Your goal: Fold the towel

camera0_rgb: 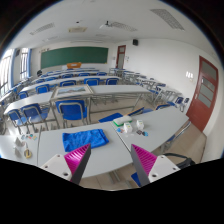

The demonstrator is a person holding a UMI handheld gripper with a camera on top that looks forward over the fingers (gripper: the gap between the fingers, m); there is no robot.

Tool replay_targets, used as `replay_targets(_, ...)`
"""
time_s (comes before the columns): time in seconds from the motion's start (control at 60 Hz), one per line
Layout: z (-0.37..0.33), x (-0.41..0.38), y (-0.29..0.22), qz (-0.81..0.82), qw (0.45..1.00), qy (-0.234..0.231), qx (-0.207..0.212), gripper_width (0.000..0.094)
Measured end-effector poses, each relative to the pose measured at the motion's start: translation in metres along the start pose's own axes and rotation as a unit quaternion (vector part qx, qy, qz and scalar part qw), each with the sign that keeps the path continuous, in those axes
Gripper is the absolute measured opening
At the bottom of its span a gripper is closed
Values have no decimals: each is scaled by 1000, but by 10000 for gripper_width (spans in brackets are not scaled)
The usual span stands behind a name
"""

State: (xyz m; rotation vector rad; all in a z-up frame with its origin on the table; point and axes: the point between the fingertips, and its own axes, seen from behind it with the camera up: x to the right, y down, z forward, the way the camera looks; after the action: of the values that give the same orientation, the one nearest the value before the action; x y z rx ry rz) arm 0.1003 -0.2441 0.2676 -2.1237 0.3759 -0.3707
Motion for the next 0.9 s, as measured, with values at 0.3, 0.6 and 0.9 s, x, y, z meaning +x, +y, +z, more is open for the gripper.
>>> replay_targets(0.3, 15, 31, 13, -16, 999, 5, -27, 826)
replay_targets(0.6, 57, -79, 94, -57, 994, -72, -60, 828)
replay_targets(0.9, 173, -242, 97, -80, 984, -153, -38, 825)
